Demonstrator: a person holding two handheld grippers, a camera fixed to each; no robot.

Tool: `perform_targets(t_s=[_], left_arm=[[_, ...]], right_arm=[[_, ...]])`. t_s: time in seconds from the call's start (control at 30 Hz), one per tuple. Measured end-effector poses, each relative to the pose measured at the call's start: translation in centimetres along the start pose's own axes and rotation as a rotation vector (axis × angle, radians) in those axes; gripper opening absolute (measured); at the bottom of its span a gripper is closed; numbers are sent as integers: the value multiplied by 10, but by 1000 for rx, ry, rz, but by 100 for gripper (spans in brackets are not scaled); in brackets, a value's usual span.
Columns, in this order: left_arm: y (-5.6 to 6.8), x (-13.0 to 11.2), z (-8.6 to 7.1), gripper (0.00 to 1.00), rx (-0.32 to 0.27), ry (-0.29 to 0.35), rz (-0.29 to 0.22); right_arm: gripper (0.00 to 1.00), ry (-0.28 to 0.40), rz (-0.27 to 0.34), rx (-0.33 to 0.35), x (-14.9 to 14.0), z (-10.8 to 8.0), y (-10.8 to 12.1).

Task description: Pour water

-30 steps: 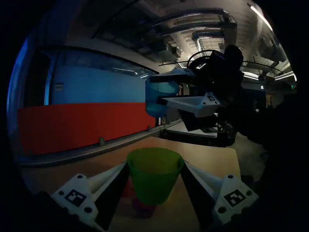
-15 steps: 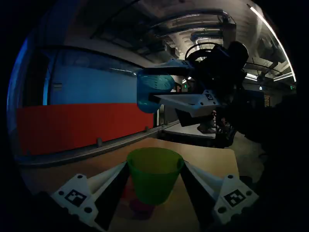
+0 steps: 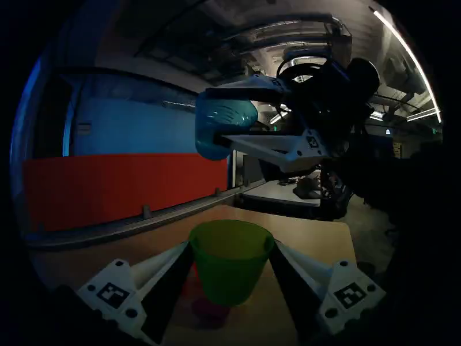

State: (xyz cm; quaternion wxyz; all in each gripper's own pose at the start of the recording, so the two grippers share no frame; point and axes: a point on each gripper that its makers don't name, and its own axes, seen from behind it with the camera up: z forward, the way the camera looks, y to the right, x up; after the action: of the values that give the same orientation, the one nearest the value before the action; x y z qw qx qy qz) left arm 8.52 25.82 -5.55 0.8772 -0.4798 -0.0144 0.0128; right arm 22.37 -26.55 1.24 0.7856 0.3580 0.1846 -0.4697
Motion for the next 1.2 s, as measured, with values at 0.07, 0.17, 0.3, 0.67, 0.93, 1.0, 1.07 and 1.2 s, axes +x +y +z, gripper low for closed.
perform_targets(t_s=[0.07, 0.17, 0.3, 0.67, 0.93, 1.0, 1.07, 1.2], left_arm=[[1, 1, 1, 88, -2, 0, 1], [1, 1, 2, 88, -5, 1, 1], [1, 1, 3, 88, -8, 1, 0], [2, 0, 5, 88, -12, 0, 0], [2, 0, 5, 88, -14, 4, -1], [2, 0, 5, 87, -14, 5, -2], [2, 0, 5, 87, -14, 5, -1], [2, 1, 5, 88, -12, 5, 0]], right_arm=[[93, -6, -18, -1, -2, 2, 1], [93, -10, -42, -1, -3, 4, 0], [93, -14, -70, -2, -4, 6, 0], [93, -16, -114, -10, -4, 10, 2], [92, -21, -148, -17, -5, 10, 4], [92, -20, -155, -19, -5, 10, 4], [92, -18, -162, -21, -4, 10, 5], [93, -16, -177, -24, -2, 10, 8]])
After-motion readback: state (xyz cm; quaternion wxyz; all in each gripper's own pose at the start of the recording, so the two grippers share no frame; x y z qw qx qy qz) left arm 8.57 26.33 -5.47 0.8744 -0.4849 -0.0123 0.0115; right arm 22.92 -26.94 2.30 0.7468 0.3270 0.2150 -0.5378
